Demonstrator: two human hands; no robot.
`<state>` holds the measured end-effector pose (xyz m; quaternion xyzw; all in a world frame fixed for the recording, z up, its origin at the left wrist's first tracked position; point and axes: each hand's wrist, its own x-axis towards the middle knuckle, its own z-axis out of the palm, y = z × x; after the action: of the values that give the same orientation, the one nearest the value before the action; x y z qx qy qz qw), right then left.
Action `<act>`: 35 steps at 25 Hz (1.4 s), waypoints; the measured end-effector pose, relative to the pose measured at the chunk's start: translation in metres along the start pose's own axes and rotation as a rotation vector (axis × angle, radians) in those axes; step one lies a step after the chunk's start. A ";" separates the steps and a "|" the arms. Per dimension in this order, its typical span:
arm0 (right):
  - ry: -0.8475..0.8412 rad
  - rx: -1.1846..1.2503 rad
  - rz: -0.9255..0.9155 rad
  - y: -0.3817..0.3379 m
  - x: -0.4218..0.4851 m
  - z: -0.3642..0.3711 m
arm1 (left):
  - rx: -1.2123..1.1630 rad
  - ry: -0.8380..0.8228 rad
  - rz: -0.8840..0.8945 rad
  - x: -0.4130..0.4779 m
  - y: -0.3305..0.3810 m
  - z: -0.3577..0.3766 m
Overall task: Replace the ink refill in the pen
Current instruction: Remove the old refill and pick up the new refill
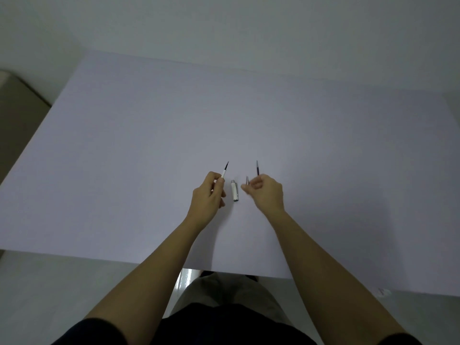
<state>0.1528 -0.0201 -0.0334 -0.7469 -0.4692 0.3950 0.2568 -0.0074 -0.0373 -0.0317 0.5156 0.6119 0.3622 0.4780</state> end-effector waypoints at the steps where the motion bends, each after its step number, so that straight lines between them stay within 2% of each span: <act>1: 0.012 -0.057 -0.021 0.007 -0.001 0.007 | -0.015 0.007 0.001 0.001 0.001 -0.001; 7: 0.048 -0.204 -0.080 0.022 0.005 0.025 | -0.024 0.023 0.018 0.007 0.000 -0.010; 12: 0.054 -0.196 -0.107 0.026 0.006 0.027 | -0.022 0.018 0.013 0.009 -0.004 -0.010; 14: 0.108 -0.161 -0.125 0.022 0.006 0.024 | -0.005 0.008 0.007 0.010 -0.005 -0.006; 17: 0.124 0.059 -0.166 0.005 0.010 0.014 | 0.007 -0.018 0.021 0.014 0.001 0.003; 20: -0.112 0.390 -0.184 -0.018 0.016 -0.002 | 0.029 -0.073 0.065 0.020 0.013 0.017; 22: -0.183 0.530 -0.203 -0.025 0.020 -0.013 | 0.042 -0.103 0.089 0.023 0.020 0.028; 26: -0.125 0.648 -0.142 -0.020 0.029 -0.033 | 0.093 -0.175 0.127 0.027 0.024 0.043; 29: -0.045 0.817 -0.065 -0.015 0.047 -0.050 | 0.164 -0.216 0.093 0.025 0.013 0.046; 32: 0.099 0.758 -0.025 -0.004 0.069 -0.061 | 0.200 -0.239 0.036 0.020 -0.003 0.043; 35: 0.175 0.423 -0.029 0.016 0.082 -0.061 | 0.173 -0.207 0.008 0.022 -0.005 0.041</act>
<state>0.2314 0.0461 -0.0404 -0.7011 -0.3625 0.4145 0.4531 0.0305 -0.0189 -0.0527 0.5920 0.5861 0.2550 0.4909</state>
